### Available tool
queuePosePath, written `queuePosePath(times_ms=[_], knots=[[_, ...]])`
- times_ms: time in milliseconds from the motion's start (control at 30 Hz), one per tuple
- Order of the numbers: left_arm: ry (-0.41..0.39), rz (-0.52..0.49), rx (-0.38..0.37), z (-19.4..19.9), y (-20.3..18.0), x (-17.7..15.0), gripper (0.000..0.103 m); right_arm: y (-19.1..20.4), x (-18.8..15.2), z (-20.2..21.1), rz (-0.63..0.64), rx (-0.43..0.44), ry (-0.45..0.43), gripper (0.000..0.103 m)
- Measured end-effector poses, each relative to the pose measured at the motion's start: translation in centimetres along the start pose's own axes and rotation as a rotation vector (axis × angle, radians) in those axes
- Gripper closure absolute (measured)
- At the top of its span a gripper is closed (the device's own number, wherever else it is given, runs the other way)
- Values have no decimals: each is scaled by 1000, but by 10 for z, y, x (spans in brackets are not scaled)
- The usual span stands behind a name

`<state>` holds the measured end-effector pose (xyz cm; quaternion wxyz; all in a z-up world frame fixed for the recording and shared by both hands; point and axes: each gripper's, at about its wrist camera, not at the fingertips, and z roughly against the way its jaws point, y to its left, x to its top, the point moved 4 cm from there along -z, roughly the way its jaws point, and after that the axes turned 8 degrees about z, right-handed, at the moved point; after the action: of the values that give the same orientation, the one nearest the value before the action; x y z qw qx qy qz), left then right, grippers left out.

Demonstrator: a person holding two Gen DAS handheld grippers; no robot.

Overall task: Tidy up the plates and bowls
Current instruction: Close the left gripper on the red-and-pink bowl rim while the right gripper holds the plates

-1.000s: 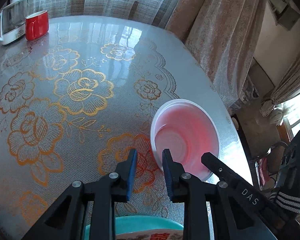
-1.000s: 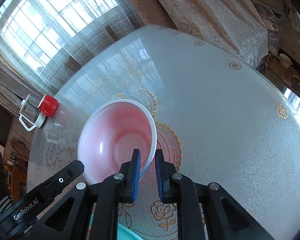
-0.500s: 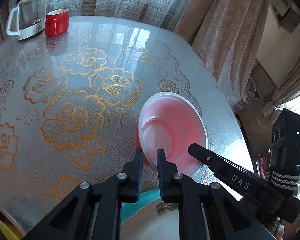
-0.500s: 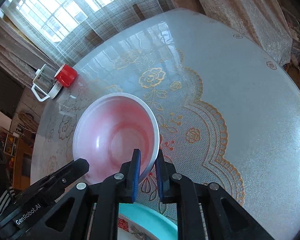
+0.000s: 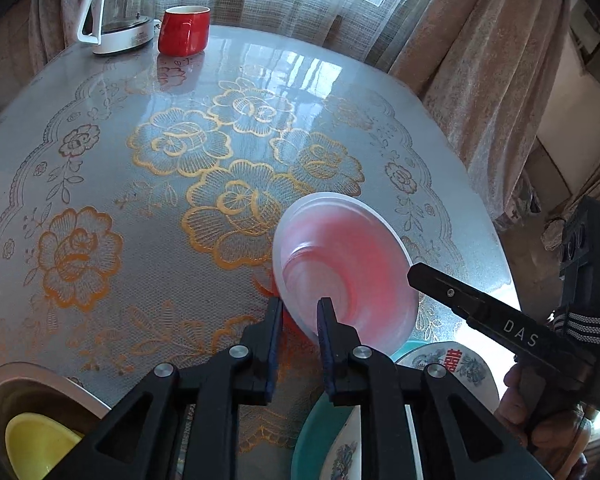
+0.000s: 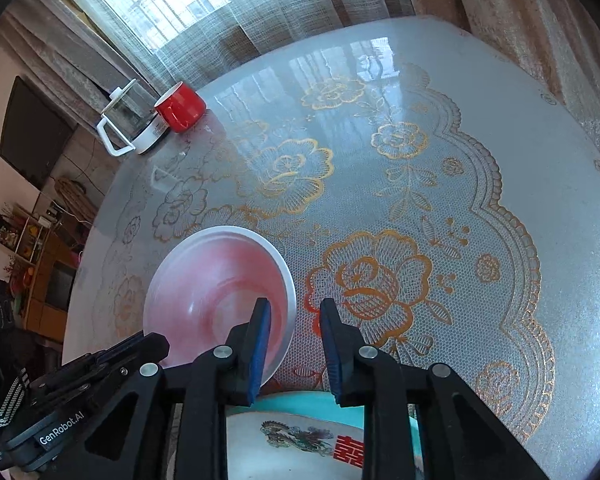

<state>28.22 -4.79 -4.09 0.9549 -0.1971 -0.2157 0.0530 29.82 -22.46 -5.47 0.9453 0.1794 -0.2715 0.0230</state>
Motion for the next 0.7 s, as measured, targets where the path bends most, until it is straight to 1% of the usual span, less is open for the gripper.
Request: queuePosePath(times_ms=[33, 100, 300, 333, 400, 433, 467, 500, 600, 700], knots=[[-2, 7, -12, 2, 2, -1, 75, -1, 0, 0, -2, 2, -1, 78], [-9, 21, -16, 5, 5, -1, 72, -1, -3, -1, -9, 4, 5, 78], [-21, 9, -14, 5, 2, -3, 73, 5, -7, -5, -11, 23, 13, 78], [-21, 6, -5, 2, 2, -2, 73, 6, -7, -6, -14, 26, 13, 78], [-16, 1, -4, -2, 3, -2, 77, 10, -6, -9, -12, 34, 15, 83], [-19, -9, -9, -4, 2, -3, 84, 13, -6, -9, -4, 29, 10, 87], [-27, -24, -12, -6, -1, -2, 85, 15, -6, -9, 5, 24, 3, 91], [-33, -31, -6, -7, -1, -3, 86, 17, -7, -9, 10, 11, 3, 92], [-37, -25, -3, -8, 0, -2, 87, 19, -8, -7, 4, 5, -5, 93], [-38, -20, 1, -6, 3, -4, 88, 20, -10, -7, -11, 9, 7, 93]])
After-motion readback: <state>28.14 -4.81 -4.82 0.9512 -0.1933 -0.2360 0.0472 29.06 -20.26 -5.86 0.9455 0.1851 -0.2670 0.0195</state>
